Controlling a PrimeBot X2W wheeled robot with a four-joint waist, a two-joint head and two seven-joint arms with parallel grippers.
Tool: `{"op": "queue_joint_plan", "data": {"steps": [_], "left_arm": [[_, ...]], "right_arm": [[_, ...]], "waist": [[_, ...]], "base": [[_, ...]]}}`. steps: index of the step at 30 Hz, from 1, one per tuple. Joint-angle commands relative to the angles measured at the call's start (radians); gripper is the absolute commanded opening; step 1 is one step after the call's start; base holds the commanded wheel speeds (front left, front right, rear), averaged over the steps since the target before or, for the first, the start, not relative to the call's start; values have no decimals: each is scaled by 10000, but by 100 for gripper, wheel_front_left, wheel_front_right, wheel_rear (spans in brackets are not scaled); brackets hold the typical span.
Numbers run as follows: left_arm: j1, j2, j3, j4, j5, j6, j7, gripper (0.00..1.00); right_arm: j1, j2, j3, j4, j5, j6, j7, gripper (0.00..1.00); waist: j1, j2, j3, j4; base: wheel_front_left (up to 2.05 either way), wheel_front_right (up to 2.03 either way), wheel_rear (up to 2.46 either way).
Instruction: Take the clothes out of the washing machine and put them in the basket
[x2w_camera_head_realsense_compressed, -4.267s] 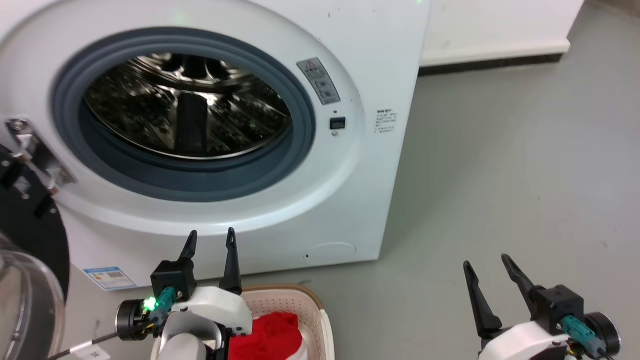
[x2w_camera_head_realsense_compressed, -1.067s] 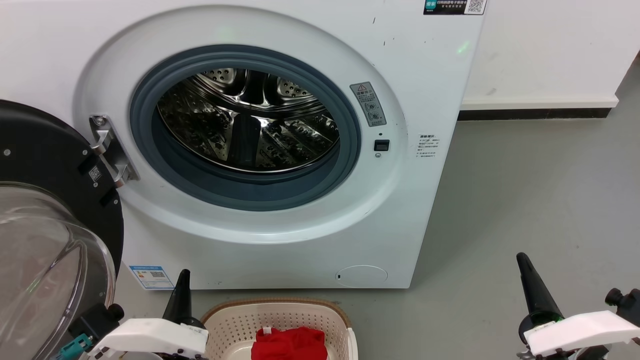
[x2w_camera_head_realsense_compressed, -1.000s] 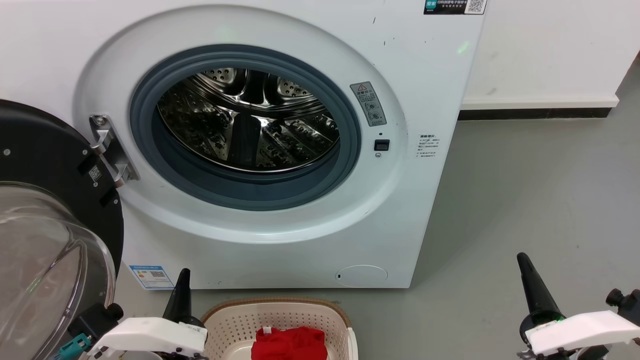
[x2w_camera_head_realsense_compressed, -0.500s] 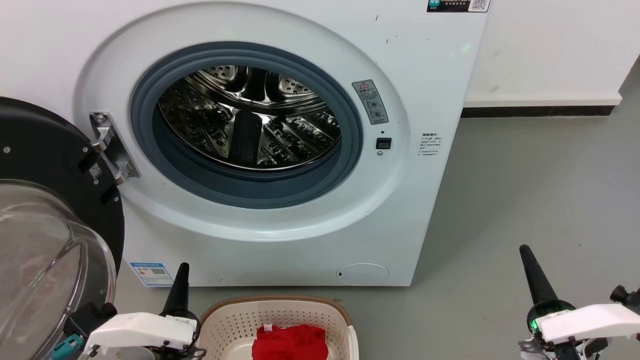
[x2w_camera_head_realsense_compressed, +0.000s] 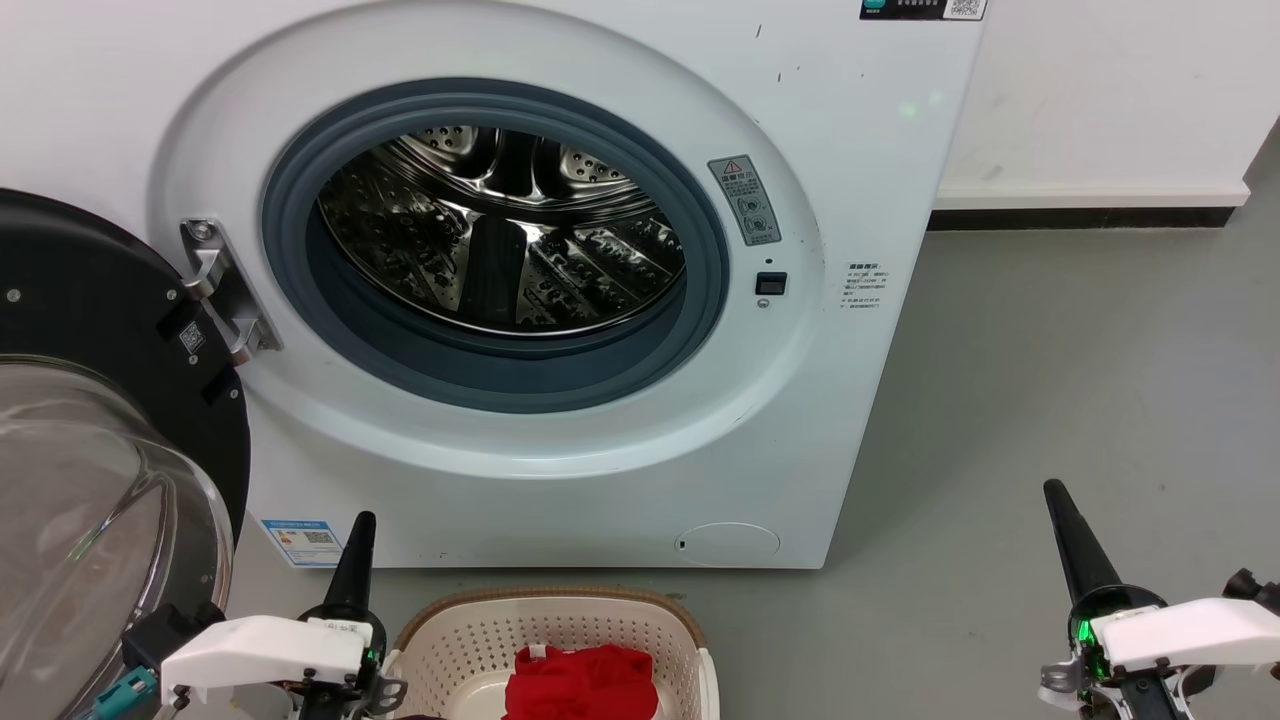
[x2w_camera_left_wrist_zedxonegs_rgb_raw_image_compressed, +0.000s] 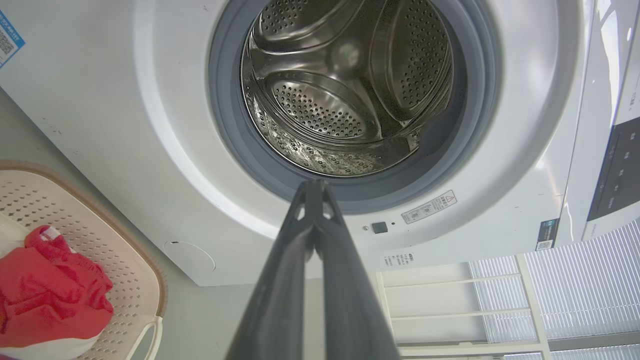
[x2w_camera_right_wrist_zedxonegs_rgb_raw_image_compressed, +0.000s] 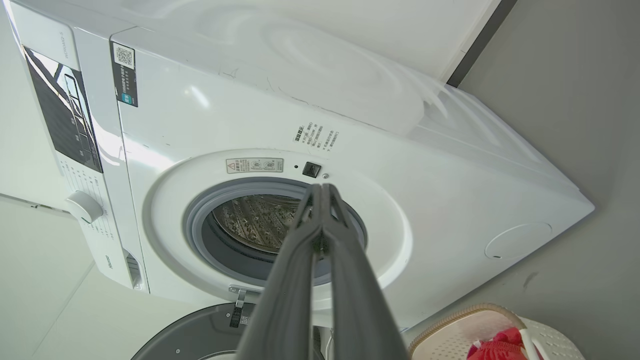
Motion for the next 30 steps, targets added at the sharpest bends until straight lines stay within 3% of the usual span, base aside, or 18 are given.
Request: {"op": "queue_joint_plan", "data": {"steps": [1, 30], "left_arm": [[-233, 5, 69, -26, -233, -77, 68, 0], [-549, -82, 456, 201, -2642, -445, 628, 0]], "right_arm": [[-252, -47, -38, 13, 265, 2, 30, 0], [-709, 15, -260, 519, 2732, 1, 349, 0]], "waist": [[-1, 0, 6, 4], [-1, 0, 155, 80]], "base": [[0, 0, 0], [0, 0, 0]]}}
